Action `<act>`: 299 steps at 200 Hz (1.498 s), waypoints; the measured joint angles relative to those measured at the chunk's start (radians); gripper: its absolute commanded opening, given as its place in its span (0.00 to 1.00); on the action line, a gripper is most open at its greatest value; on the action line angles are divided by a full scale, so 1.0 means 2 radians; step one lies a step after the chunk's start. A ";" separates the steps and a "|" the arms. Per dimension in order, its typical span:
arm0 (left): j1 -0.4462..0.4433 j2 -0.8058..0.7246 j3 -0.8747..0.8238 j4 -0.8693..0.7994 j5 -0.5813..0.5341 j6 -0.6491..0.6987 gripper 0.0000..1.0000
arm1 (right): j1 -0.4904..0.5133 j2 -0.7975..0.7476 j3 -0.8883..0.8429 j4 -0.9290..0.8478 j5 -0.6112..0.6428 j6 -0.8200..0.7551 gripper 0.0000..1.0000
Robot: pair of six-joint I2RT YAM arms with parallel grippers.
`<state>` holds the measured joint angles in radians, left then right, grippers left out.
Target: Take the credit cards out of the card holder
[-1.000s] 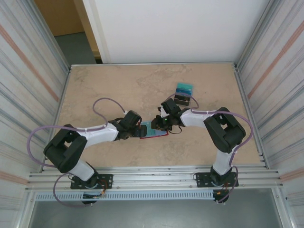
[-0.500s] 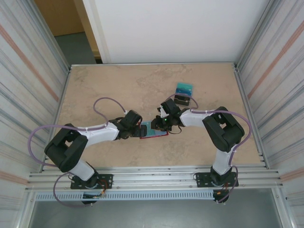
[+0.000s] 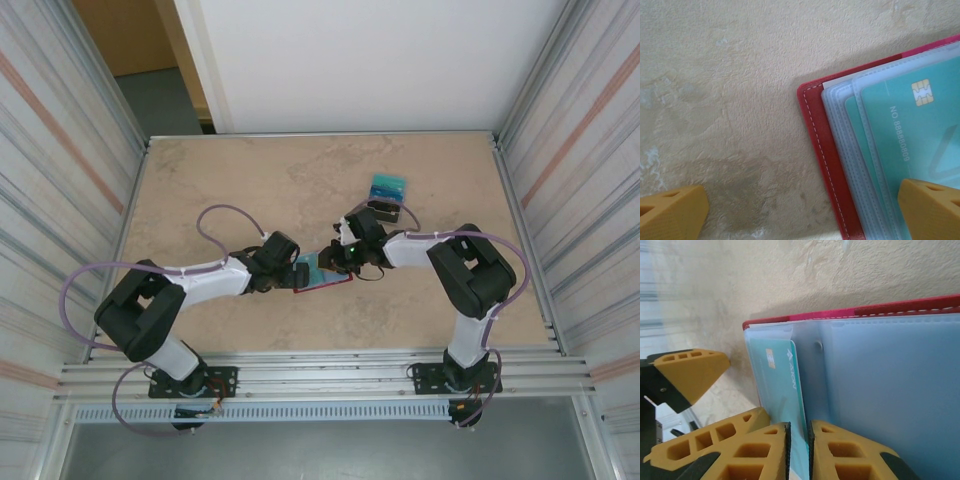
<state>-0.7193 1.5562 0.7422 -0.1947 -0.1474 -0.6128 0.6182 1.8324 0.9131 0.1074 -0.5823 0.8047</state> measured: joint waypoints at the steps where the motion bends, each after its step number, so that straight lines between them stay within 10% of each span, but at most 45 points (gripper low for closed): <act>1: 0.000 0.000 0.000 0.000 0.000 0.000 0.99 | -0.001 0.000 0.000 0.001 -0.001 0.000 0.18; 299: 0.010 -0.009 0.004 -0.036 -0.010 -0.002 0.97 | -0.024 -0.003 -0.053 0.064 -0.016 0.037 0.00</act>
<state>-0.6994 1.5387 0.7509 -0.2661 -0.1677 -0.6178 0.5697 1.8256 0.8062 0.2359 -0.6136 0.8787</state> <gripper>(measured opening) 0.975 0.061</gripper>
